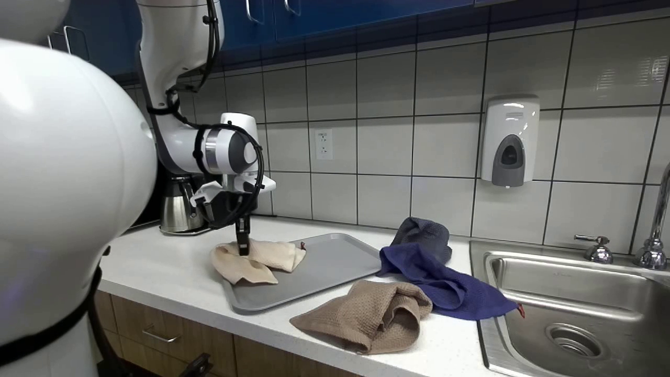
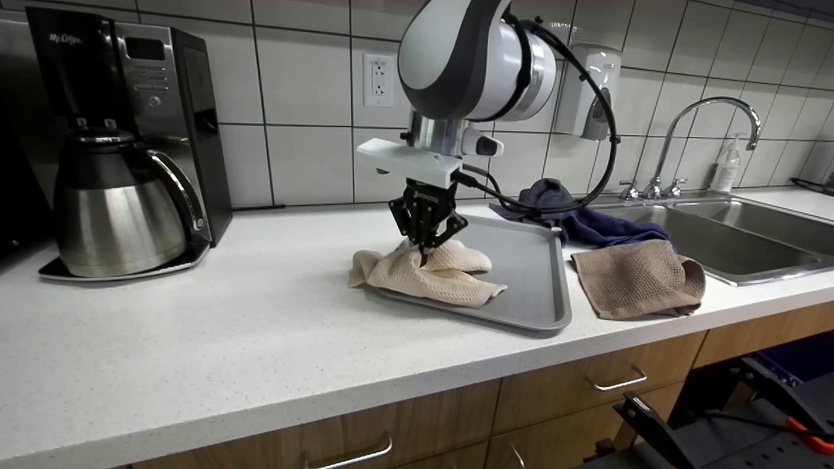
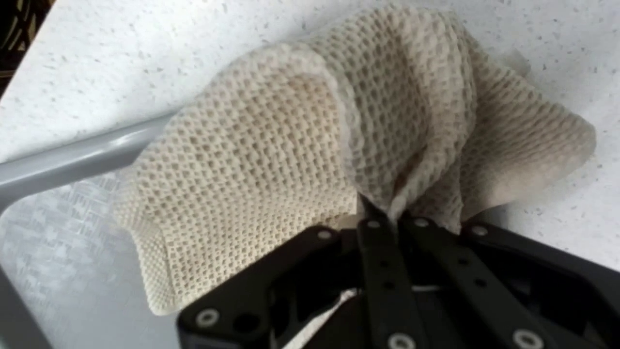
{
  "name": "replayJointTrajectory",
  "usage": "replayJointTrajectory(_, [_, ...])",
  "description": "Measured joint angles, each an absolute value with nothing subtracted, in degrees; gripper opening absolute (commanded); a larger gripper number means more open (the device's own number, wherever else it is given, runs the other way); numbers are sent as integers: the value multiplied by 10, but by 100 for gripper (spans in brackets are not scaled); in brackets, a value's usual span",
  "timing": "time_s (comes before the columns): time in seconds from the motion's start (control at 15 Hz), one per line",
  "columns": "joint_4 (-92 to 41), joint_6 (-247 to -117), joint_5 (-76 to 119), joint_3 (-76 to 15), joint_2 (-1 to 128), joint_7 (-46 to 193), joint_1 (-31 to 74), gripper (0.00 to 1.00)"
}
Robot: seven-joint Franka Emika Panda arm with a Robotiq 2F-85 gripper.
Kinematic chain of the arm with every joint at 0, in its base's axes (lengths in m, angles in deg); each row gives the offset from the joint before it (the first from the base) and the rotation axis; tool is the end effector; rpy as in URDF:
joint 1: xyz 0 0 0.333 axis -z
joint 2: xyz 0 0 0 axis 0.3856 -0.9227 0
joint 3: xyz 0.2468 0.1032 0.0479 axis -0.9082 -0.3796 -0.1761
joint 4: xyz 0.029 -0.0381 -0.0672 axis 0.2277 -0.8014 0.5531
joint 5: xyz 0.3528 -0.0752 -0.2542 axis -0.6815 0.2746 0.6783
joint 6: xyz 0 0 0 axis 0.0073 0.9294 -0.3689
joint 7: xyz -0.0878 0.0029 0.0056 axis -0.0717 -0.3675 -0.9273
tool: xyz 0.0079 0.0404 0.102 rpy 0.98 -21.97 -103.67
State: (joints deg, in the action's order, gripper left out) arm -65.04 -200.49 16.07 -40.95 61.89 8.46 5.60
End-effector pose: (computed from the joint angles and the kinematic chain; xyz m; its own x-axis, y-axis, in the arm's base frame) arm 0.4995 0.2240 0.1304 0.6681 -0.7434 -0.0328 -0.7431 -0.6643 -0.0812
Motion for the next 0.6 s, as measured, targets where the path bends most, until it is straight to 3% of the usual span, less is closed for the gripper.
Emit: replayJointTrajectory(0.6, [-657,-1990,171,-413,687,85,42,1])
